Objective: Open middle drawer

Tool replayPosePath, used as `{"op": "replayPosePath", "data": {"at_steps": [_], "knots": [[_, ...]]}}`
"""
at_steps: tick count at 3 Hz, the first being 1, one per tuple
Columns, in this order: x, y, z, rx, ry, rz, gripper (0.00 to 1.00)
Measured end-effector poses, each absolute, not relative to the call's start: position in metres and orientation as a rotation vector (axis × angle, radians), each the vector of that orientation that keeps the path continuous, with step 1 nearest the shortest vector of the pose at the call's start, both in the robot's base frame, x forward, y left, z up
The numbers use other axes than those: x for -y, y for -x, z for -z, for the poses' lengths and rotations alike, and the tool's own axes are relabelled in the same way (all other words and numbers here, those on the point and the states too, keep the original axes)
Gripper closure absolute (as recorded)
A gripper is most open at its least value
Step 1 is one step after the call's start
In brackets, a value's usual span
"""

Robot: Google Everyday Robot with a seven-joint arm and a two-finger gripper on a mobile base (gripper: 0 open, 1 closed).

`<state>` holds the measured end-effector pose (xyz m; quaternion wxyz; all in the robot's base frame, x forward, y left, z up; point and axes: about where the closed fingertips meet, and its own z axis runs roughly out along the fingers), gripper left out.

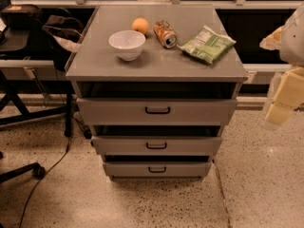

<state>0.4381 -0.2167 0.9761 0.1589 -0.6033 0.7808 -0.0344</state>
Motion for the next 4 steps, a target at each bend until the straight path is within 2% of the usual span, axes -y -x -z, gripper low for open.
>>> {"op": "replayPosePath", "data": {"at_steps": [1, 4], "knots": [[0.217, -0.438, -0.976, -2.232, 1.725, 0.098, 0.0], [0.212, -0.435, -0.937, -1.737, 1.777, -0.338, 0.0]]}}
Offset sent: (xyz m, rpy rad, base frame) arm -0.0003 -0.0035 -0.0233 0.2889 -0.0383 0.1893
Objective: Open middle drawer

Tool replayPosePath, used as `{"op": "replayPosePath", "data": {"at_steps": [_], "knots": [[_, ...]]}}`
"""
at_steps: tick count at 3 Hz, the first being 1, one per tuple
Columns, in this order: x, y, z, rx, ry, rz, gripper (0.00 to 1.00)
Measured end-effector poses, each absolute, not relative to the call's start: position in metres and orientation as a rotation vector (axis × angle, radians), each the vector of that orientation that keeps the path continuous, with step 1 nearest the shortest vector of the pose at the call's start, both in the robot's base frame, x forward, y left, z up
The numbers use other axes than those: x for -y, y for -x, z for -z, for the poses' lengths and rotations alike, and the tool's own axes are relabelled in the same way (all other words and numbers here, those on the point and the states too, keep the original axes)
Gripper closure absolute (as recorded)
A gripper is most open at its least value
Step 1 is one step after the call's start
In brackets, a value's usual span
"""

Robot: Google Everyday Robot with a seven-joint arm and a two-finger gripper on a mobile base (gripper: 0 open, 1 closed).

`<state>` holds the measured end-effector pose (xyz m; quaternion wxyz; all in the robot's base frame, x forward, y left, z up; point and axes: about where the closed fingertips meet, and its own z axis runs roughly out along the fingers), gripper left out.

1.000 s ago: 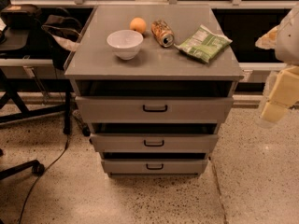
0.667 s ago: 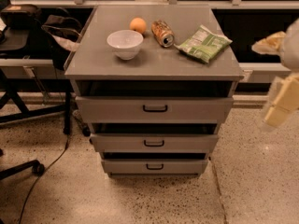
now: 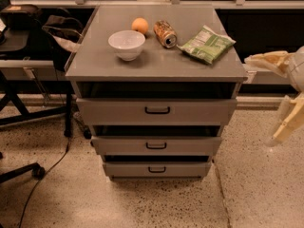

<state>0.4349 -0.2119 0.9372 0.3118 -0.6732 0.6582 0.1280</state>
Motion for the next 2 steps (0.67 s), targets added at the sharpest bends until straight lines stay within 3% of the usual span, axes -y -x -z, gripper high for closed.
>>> {"op": "replayPosePath", "data": {"at_steps": [2], "knots": [[0.211, -0.434, -0.923, -1.756, 1.748, -0.319, 0.0]]}}
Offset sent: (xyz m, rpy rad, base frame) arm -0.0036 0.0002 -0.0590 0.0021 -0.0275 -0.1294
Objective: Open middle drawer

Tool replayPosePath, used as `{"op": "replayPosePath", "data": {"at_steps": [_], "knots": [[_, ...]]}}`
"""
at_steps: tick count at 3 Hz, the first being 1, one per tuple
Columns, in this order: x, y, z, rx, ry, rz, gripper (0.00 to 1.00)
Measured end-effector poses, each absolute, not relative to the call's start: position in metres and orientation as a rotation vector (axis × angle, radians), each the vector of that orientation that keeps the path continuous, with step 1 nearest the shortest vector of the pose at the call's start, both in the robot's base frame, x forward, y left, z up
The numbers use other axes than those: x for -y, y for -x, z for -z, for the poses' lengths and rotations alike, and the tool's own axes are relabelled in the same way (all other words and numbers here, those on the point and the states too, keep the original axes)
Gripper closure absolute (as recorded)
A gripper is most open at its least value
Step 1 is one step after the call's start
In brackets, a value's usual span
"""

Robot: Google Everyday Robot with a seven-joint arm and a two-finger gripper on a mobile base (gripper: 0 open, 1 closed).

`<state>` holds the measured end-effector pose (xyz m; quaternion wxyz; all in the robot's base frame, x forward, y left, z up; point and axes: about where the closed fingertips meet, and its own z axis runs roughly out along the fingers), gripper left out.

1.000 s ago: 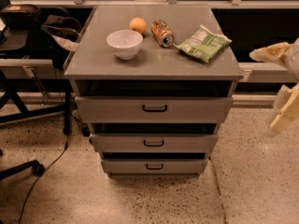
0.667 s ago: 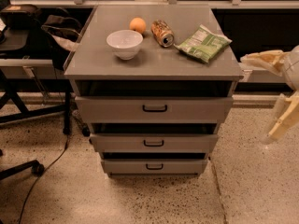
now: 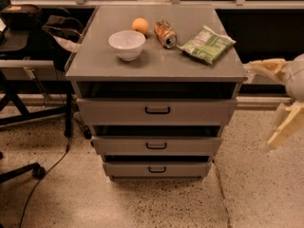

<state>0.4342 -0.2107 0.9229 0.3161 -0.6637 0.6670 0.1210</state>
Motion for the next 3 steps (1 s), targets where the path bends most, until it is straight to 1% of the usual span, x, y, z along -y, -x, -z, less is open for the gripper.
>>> {"op": "replayPosePath", "data": {"at_steps": [3], "knots": [[0.193, -0.443, -0.822, -1.831, 1.626, -0.327, 0.0]]}}
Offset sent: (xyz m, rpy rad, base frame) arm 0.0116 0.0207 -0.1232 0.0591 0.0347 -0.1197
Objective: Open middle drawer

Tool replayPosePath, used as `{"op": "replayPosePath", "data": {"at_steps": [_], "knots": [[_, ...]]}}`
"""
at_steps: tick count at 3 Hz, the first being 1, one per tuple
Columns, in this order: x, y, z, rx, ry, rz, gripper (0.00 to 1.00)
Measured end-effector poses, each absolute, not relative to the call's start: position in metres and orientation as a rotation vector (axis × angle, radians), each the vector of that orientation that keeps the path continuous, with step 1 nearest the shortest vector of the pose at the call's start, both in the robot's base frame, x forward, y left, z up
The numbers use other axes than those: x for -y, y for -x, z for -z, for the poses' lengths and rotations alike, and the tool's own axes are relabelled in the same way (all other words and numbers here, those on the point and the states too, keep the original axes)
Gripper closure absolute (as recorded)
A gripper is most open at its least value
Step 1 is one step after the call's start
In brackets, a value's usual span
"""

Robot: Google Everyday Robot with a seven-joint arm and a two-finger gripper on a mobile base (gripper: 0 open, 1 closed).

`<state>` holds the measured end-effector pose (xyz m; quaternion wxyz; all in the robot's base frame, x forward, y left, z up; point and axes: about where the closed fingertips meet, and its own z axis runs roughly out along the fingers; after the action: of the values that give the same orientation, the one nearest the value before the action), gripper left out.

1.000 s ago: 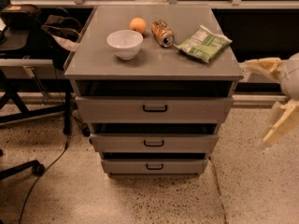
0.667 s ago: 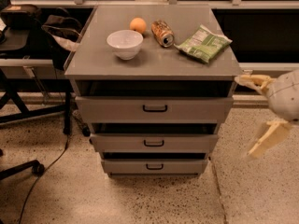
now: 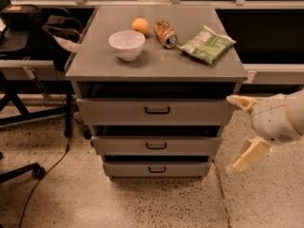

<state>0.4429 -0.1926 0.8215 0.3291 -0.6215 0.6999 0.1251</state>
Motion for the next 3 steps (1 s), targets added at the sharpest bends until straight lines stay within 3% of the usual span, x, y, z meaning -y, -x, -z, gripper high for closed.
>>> {"op": "replayPosePath", "data": {"at_steps": [3], "knots": [[0.199, -0.448, -0.782, -1.957, 1.533, -0.235, 0.0]]}}
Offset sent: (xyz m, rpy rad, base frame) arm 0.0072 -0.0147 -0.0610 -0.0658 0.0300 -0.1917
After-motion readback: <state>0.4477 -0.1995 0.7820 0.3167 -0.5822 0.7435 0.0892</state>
